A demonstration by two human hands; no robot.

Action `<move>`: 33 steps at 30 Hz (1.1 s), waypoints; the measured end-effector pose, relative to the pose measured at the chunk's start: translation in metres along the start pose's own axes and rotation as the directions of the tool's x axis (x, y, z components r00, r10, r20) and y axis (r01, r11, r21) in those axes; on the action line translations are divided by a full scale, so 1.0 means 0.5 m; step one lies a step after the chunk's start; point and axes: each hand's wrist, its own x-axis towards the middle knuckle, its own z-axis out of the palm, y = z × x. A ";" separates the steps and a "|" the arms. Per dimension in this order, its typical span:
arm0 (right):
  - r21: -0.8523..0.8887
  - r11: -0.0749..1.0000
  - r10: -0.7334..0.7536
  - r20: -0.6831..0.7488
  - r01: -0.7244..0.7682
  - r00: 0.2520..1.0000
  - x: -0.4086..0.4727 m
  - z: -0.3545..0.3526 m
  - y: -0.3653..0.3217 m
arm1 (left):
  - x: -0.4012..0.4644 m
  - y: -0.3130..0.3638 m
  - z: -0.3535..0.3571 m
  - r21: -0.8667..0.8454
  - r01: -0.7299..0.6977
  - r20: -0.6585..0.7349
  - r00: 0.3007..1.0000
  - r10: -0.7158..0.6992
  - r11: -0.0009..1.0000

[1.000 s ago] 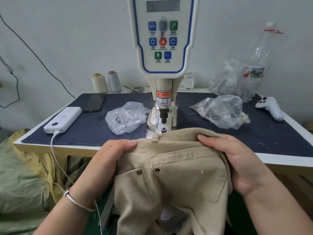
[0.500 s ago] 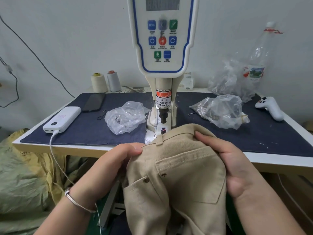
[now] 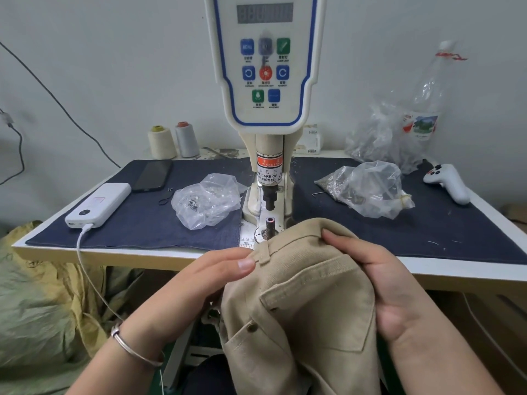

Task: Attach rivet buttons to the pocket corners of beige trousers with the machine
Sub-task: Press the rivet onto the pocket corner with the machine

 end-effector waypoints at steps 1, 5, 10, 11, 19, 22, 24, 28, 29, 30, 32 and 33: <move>0.000 1.000 -0.005 -0.014 0.005 1.000 0.004 -0.007 0.002 | -0.014 -0.005 -0.004 -0.014 -0.002 -0.001 1.000 0.002 1.000; 0.029 0.999 0.040 -0.031 -0.039 0.999 0.007 -0.009 0.004 | -0.012 -0.007 -0.013 0.028 -0.038 0.025 0.999 0.037 0.999; 0.052 0.996 0.069 -0.035 -0.068 0.997 0.006 -0.004 0.007 | -0.021 -0.001 -0.006 0.053 -0.032 -0.041 0.999 0.034 0.998; 0.057 0.995 0.080 -0.041 -0.078 0.996 0.007 -0.005 0.008 | -0.020 -0.001 -0.003 0.035 -0.031 -0.052 0.998 0.032 0.999; 0.079 0.989 0.133 -0.102 -0.126 0.986 0.008 -0.018 0.007 | -0.010 0.006 0.015 -0.203 0.050 -0.052 0.997 -0.061 0.978; 0.094 0.987 0.139 -0.106 -0.129 0.985 0.007 -0.019 0.009 | -0.009 0.009 0.017 -0.253 0.086 -0.050 0.994 -0.102 0.964; 0.102 0.987 0.139 -0.106 -0.128 0.985 0.008 -0.020 0.012 | -0.008 0.009 0.019 -0.266 0.102 -0.045 0.992 -0.118 0.959; 0.118 0.984 0.150 -0.107 -0.137 0.983 0.006 -0.022 0.013 | -0.008 0.011 0.017 -0.262 0.116 -0.023 0.992 -0.126 0.958; 0.119 0.983 0.151 -0.105 -0.139 0.983 0.005 -0.021 0.012 | -0.009 0.010 0.015 -0.240 0.117 -0.021 0.992 -0.125 0.964; 0.117 0.983 0.153 -0.098 -0.141 0.983 0.004 -0.021 0.011 | -0.010 0.010 0.013 -0.215 0.113 -0.020 0.993 -0.121 0.970; 0.108 0.983 0.154 -0.079 -0.145 0.985 -0.001 -0.020 0.008 | -0.011 0.007 0.009 -0.185 0.095 -0.016 0.995 -0.100 0.978; 0.103 0.984 0.153 -0.073 -0.146 0.985 -0.003 -0.020 0.007 | -0.012 0.007 0.008 -0.184 0.086 -0.004 0.996 -0.088 0.979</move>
